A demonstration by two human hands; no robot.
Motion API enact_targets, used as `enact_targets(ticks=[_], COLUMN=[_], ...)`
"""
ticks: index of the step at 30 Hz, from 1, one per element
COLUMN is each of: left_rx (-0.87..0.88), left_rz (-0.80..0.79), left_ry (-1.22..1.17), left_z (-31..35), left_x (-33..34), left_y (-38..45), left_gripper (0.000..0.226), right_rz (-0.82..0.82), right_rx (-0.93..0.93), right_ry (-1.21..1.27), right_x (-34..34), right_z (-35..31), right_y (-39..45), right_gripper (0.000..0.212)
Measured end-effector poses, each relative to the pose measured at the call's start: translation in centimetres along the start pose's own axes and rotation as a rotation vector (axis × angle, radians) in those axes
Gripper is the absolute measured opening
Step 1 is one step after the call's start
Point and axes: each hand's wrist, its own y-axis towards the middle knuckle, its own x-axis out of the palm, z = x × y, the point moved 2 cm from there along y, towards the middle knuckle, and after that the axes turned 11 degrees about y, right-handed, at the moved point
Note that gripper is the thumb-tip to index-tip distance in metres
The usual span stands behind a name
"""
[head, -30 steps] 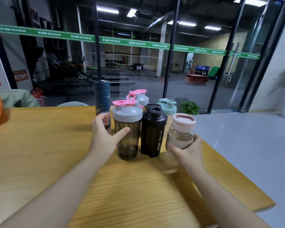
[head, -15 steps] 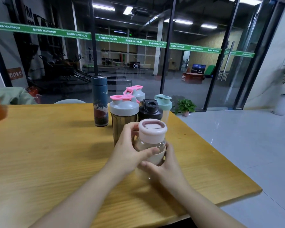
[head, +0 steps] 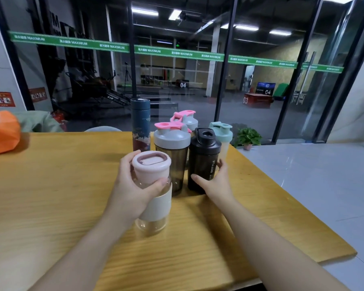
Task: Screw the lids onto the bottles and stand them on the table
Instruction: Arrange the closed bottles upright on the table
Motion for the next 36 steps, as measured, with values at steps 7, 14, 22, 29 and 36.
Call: enact_targets(ticks=[7,14,22,29,36], left_rx=[-0.042,-0.079,0.092,0.692,0.571], left_rz=[0.091,0.116,0.301,0.039,-0.259], left_ry=[0.072,0.112,0.446,0.487,0.572], left_z=[-1.3,-2.1,-1.1,4.1,4.5], left_x=[-2.2,-2.9,-2.5,1.1,4.0], left_y=[1.6,3.7,3.7,1.5,1.8], left_gripper=[0.082,0.088,0.1,0.045,0.069], right_rz=[0.074,0.036,-0.19,-0.298,0.122], right_rx=[-0.026,-0.038,-0.084,-0.104,-0.016], right_ry=[0.063,0.044,0.033,0.175,0.038], right_x=[0.7,-2.1,-3.2,-2.1,-3.2], right_z=[0.7,0.5,0.8,0.2,-2.3], right_y=[0.6,-2.0,-5.5,-6.3,3.1], right_gripper=[0.073,0.071,0.066,0.081,0.068])
